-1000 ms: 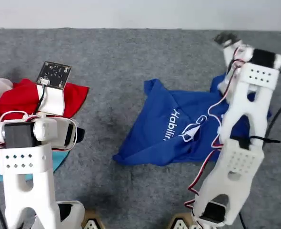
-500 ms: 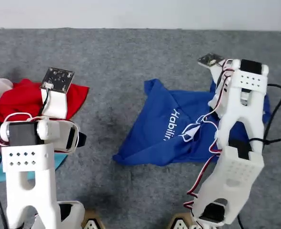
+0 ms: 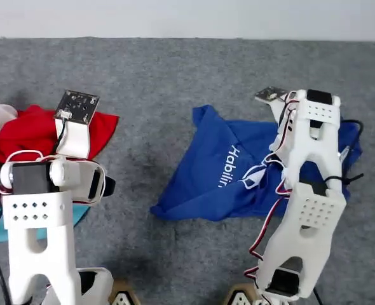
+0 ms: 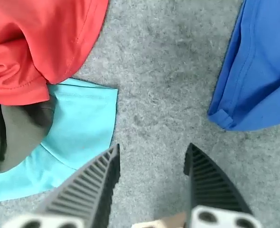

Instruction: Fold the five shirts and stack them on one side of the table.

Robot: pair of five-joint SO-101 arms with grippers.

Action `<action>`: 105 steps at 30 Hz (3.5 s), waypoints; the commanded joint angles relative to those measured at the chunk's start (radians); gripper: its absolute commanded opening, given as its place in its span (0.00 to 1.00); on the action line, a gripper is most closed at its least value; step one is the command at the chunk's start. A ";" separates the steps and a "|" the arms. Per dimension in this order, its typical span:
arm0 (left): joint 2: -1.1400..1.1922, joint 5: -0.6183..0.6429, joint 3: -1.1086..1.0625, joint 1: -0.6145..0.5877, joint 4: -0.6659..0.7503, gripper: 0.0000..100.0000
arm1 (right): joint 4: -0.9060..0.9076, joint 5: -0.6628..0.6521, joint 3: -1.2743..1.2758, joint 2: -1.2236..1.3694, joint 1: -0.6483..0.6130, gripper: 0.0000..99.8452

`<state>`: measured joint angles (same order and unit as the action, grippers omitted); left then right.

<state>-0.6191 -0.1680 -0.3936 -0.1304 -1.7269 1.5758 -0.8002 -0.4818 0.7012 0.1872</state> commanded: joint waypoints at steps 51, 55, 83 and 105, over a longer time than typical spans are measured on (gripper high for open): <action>-0.008 0.196 0.008 0.120 0.117 0.22 | 0.203 -0.617 0.707 -1.374 0.740 0.29; 0.095 0.287 0.021 0.305 0.258 0.22 | 0.093 -0.479 0.844 -1.382 0.708 0.29; 1.568 0.376 1.339 0.493 -0.031 0.16 | -0.240 0.018 1.192 -1.374 0.441 0.29; 1.585 0.144 1.046 0.368 -0.032 0.01 | -0.317 0.020 1.281 -1.374 0.444 0.28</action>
<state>0.9567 -0.0192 0.6928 0.3606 -1.7223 1.2735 -0.7925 0.8055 -0.6644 0.6398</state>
